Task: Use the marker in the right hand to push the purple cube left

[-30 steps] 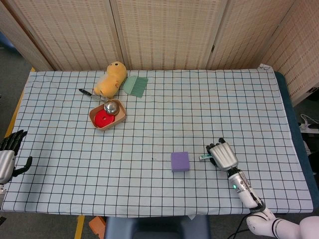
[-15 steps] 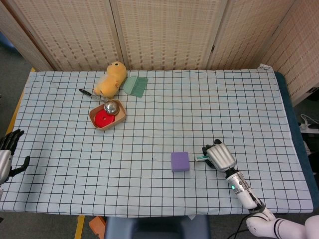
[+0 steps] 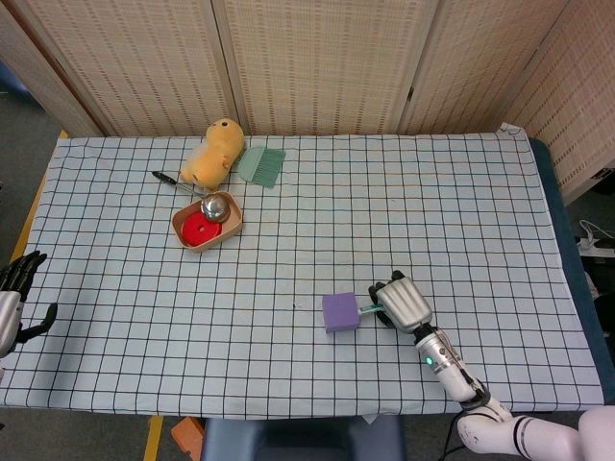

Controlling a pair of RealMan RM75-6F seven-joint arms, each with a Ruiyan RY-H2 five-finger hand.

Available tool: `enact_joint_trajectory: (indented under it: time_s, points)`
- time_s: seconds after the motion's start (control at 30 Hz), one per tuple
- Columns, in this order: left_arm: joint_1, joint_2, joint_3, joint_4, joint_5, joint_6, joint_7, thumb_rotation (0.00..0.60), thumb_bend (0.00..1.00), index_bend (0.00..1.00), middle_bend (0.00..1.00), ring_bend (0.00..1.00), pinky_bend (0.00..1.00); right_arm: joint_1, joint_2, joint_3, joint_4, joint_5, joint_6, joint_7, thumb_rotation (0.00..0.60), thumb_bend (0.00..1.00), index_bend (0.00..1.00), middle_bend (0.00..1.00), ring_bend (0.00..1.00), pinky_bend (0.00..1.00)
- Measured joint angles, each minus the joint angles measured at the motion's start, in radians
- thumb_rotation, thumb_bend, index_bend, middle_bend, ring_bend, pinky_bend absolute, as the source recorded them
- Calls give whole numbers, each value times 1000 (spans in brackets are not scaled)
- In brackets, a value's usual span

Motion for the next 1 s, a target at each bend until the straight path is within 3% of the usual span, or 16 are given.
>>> enact_joint_trajectory:
  time_s: [1.0]
  points:
    - [7, 10, -2, -2, 8, 16, -29, 600, 449, 0, 2, 0, 93, 123, -29, 33, -172, 121, -129, -207, 600, 412, 981, 860, 645, 329]
